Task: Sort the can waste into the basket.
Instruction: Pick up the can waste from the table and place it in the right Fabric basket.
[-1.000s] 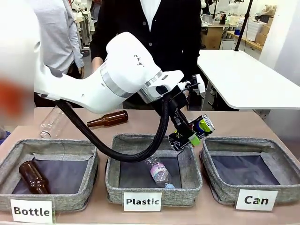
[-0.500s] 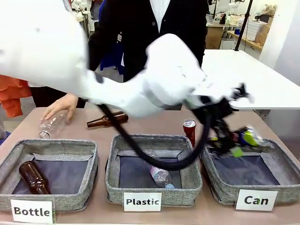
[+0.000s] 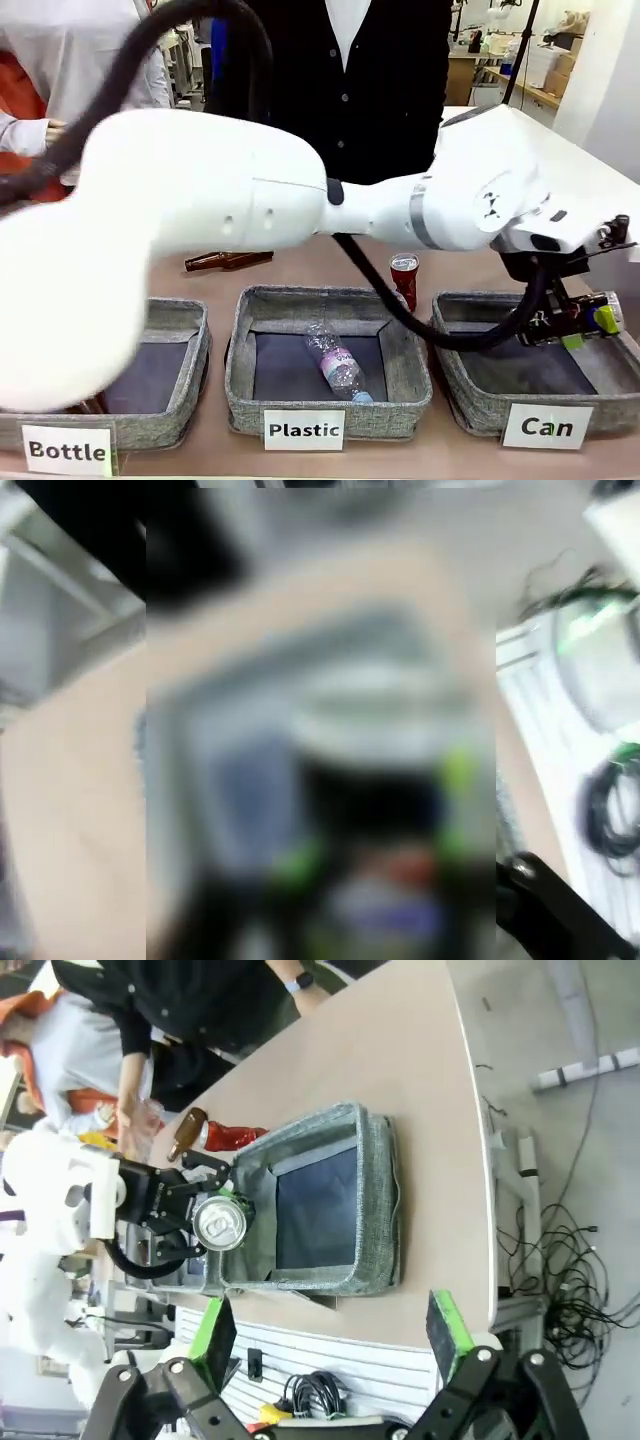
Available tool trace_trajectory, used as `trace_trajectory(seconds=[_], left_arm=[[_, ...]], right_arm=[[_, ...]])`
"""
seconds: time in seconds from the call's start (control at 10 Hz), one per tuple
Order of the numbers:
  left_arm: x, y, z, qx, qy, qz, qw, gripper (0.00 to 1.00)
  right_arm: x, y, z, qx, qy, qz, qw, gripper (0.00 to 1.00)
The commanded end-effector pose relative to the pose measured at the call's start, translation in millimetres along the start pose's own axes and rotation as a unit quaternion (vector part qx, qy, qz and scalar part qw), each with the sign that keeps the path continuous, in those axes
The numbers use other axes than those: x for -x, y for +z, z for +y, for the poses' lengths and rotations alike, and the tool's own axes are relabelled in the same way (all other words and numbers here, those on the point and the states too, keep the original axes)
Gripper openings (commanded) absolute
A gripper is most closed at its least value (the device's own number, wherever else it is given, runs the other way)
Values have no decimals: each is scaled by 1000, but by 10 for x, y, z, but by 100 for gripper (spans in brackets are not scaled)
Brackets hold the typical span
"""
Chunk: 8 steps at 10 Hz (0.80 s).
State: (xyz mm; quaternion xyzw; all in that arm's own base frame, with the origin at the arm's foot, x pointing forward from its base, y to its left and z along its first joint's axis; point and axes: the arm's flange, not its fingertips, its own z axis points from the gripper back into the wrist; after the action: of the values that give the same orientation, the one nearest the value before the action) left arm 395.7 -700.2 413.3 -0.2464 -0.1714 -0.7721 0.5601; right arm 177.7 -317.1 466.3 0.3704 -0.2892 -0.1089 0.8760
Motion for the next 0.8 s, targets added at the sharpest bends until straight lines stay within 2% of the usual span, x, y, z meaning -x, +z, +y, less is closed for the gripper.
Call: trace_trajectory(seconds=[0.0, 0.1, 0.2, 0.3, 0.4, 0.7], left_arm=[[-372, 53, 409, 1, 19, 17, 1000, 41], [-341, 69, 416, 3, 26, 22, 999, 41], [-316, 74, 408, 8, 26, 20, 999, 48], [-286, 59, 398, 5, 25, 23, 999, 96], [-271, 43, 389, 7, 27, 20, 999, 100], [-272, 68, 401, 7, 23, 25, 999, 100]], right_arm=[[-68, -81, 120, 4, 5, 11, 1000, 100], [-68, -81, 120, 4, 5, 11, 1000, 100], [-68, -81, 120, 4, 5, 11, 1000, 100], [-68, -81, 120, 4, 5, 11, 1000, 100], [-68, -81, 120, 4, 5, 11, 1000, 100], [-68, -81, 120, 4, 5, 11, 1000, 100]])
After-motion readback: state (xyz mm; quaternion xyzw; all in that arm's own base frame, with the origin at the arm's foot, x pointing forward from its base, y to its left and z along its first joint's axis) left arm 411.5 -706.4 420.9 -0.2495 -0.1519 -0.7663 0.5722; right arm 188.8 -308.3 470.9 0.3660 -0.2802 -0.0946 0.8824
